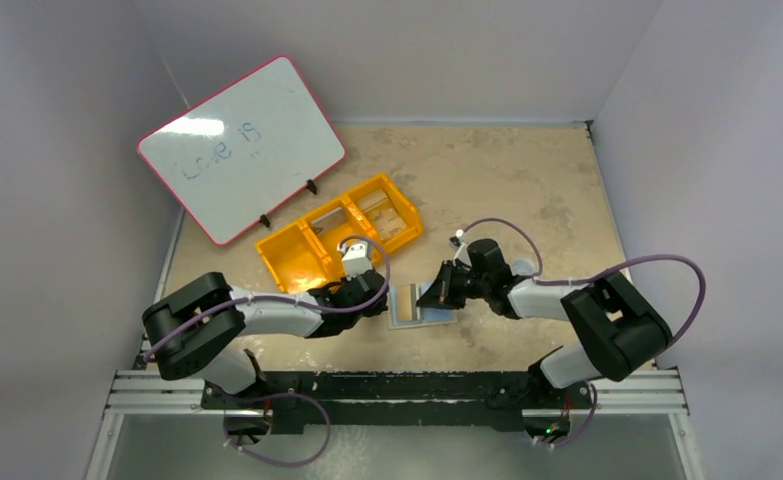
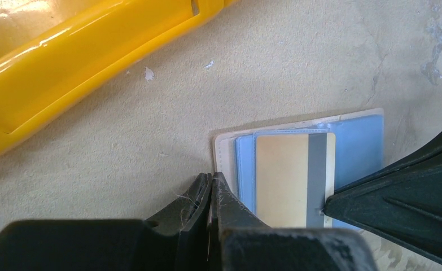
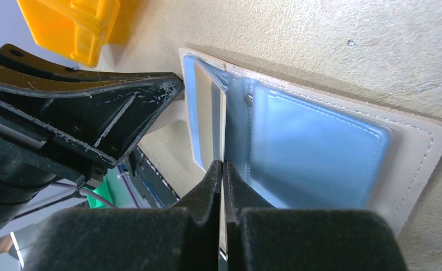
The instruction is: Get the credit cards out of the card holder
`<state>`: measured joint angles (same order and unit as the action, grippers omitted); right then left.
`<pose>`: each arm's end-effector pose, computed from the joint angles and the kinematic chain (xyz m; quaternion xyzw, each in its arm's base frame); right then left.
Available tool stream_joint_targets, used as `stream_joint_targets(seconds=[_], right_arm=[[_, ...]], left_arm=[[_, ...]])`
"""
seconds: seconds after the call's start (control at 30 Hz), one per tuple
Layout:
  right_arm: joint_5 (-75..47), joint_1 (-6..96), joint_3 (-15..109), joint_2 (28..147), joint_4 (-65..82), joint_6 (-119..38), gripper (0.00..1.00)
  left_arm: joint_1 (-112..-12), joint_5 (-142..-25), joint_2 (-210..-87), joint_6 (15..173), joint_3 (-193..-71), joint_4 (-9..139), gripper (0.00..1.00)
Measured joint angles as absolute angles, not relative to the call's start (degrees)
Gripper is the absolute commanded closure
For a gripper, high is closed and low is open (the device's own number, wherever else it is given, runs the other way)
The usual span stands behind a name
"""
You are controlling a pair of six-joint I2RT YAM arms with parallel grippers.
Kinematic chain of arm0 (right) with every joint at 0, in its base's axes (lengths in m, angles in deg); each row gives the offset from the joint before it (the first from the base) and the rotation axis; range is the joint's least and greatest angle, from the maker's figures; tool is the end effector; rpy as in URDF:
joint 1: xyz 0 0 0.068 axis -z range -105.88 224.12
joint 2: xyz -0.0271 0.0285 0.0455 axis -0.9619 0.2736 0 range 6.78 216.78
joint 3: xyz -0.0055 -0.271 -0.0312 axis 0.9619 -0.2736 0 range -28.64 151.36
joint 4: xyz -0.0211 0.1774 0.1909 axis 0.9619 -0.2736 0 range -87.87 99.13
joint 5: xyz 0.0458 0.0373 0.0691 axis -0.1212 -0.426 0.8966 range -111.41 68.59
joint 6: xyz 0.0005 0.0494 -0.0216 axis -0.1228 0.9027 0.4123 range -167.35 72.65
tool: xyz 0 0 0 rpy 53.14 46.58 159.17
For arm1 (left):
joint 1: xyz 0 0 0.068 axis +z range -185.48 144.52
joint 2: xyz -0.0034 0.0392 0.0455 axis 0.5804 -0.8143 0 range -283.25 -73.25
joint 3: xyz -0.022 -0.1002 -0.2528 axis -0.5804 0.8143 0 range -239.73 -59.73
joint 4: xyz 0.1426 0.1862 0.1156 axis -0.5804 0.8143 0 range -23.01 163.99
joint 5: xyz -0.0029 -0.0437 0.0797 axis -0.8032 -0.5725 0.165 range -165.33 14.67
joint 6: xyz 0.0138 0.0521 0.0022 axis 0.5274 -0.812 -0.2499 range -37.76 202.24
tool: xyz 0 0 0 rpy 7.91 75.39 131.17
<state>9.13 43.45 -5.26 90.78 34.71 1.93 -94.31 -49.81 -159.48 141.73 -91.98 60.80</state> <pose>0.2063 0.1434 0.1320 0.0185 0.8643 0.4650 0.1910 0.1511 -0.2201 0.1354 -0.0847 0.9095 -0.1959 0.3568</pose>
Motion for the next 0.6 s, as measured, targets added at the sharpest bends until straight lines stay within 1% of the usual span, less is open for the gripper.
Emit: stream_joint_targets(seconds=[0.37, 0.6], right_arm=[[8.3, 46.9, -5.7, 88.2, 28.3, -1.7, 1.00], [12.9, 48.8, -2.5, 90.9, 25.0, -8.5, 1.00]], left_arm=[[-94.4, -49.5, -159.4, 141.8, -91.7, 60.4, 1.00], [-94.4, -50.3, -158.0, 141.6, -90.8, 59.8, 1.00]])
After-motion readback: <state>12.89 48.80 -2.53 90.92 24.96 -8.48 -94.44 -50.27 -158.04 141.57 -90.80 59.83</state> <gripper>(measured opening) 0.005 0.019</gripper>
